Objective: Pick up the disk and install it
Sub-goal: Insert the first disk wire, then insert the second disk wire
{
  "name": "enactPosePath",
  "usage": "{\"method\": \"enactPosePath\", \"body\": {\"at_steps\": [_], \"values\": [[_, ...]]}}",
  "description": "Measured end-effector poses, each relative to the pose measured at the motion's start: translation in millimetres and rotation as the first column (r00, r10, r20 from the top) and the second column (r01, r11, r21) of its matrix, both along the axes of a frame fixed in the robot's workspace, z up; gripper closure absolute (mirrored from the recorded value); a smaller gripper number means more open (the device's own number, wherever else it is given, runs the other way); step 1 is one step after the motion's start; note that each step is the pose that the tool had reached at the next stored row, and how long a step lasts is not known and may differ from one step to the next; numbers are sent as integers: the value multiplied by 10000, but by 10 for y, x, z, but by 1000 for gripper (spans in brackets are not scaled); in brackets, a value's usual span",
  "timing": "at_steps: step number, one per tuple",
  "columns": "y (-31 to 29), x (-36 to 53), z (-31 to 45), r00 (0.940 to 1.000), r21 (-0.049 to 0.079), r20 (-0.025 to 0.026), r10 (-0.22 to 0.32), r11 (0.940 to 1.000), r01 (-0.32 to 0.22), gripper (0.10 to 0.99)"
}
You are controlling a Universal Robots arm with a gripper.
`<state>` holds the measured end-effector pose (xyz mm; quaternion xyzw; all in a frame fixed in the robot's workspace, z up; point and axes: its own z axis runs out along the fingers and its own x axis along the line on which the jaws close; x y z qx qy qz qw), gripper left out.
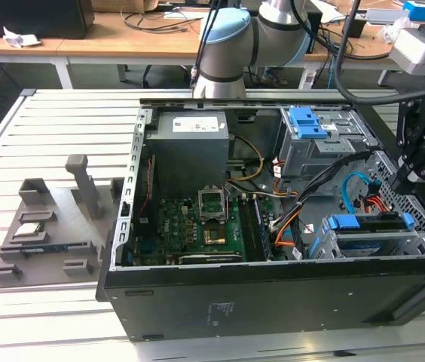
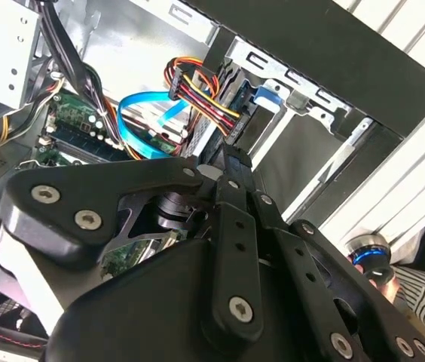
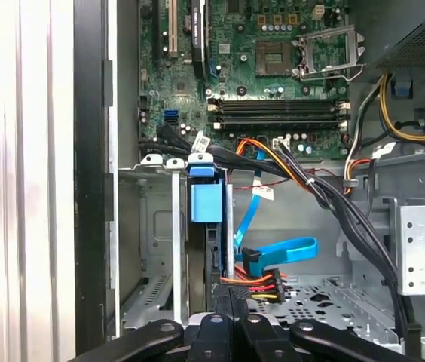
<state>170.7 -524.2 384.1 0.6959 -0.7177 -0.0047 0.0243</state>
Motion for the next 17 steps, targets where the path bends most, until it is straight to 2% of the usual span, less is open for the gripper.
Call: {"method": "enactPosePath", "body": {"at_steps": [10, 13, 14, 15, 16, 17], "values": [[0, 0, 4, 10000, -2, 1, 0, 10000, 0, 980], [0, 0, 4, 10000, -1, 0, 0, 10000, 0, 784], [4, -2, 5, 10000, -4, 0, 1, 10000, -1, 784], [44, -11, 3, 10000, -2, 0, 5, 10000, -5, 784], [160, -33, 1, 10000, -2, 0, 19, 10000, -19, 784], [185, -80, -7, 10000, -3, 0, 34, 10000, -34, 784]]}}
